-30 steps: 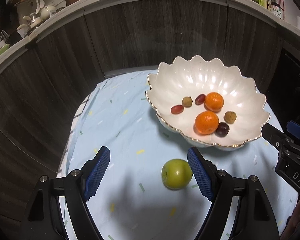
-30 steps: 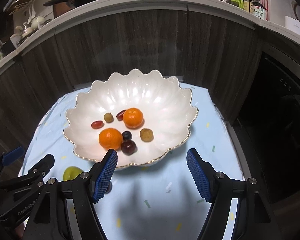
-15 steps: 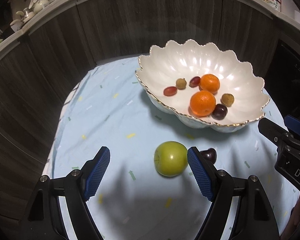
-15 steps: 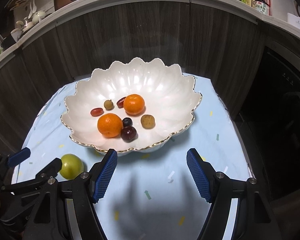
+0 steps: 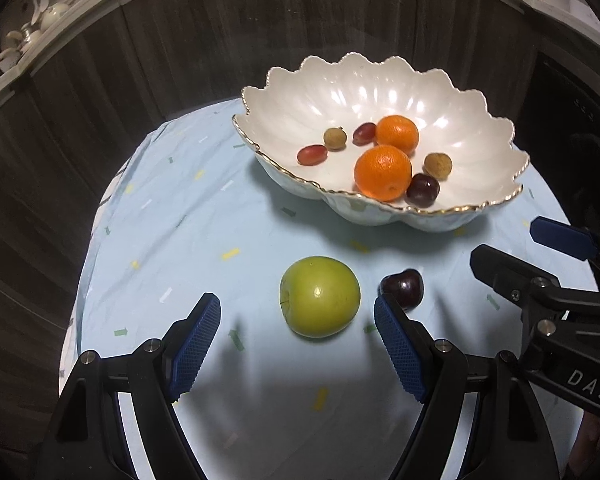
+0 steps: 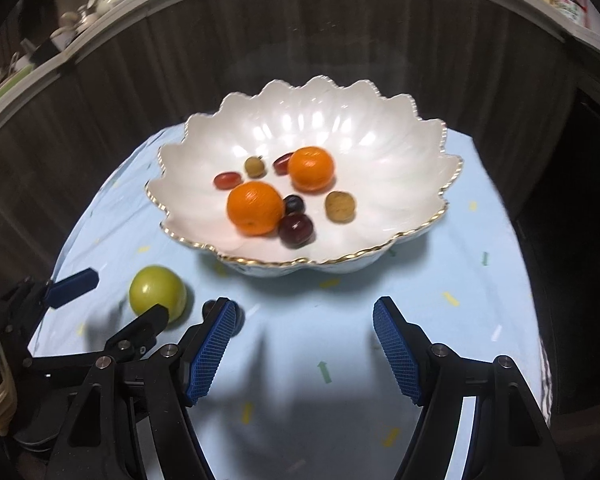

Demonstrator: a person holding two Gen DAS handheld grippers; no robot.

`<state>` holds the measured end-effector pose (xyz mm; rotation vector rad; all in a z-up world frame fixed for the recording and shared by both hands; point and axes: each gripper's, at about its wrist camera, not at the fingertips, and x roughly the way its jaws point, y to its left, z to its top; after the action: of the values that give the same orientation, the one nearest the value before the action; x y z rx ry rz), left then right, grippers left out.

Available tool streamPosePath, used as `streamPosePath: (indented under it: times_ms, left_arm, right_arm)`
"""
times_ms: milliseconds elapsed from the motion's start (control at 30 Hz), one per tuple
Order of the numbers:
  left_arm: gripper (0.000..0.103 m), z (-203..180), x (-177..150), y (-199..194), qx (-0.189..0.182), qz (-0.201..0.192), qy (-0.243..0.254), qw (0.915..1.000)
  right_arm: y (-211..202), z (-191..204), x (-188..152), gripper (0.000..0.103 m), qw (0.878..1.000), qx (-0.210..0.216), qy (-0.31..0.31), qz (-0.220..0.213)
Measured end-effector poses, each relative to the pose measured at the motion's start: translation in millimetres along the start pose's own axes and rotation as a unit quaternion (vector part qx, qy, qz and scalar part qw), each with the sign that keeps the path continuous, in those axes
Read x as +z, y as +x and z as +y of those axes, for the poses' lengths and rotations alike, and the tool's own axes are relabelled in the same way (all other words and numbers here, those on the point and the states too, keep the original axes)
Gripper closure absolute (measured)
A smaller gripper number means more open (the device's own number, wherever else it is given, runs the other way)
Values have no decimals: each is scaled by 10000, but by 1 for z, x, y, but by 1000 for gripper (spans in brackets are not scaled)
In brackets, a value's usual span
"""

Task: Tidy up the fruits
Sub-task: 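Withdraw both open tools from the bowl toward the green apple and dark cherry, then grasp the green apple with the left tool while the right tool grasps the dark cherry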

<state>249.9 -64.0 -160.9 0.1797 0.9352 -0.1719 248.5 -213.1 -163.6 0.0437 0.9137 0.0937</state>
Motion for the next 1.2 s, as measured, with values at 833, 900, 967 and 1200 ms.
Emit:
streamPosePath:
  times_ms: [833, 900, 967, 1200]
  left_arm:
    - [28, 8, -4, 37, -464, 176, 260, 9984]
    - [28, 9, -4, 38, -518, 159, 242, 9982]
    - [32, 8, -4, 40, -513, 157, 267, 9982]
    - [51, 6, -4, 39, -711, 109, 260, 9971]
  right_arm:
    - [48, 30, 10, 31, 9931, 619, -456, 891]
    - [53, 33, 12, 33, 9925, 640, -445, 938]
    - [57, 35, 12, 39, 9918, 685, -413, 1000]
    - [66, 34, 10, 54, 9902, 855, -192, 1084]
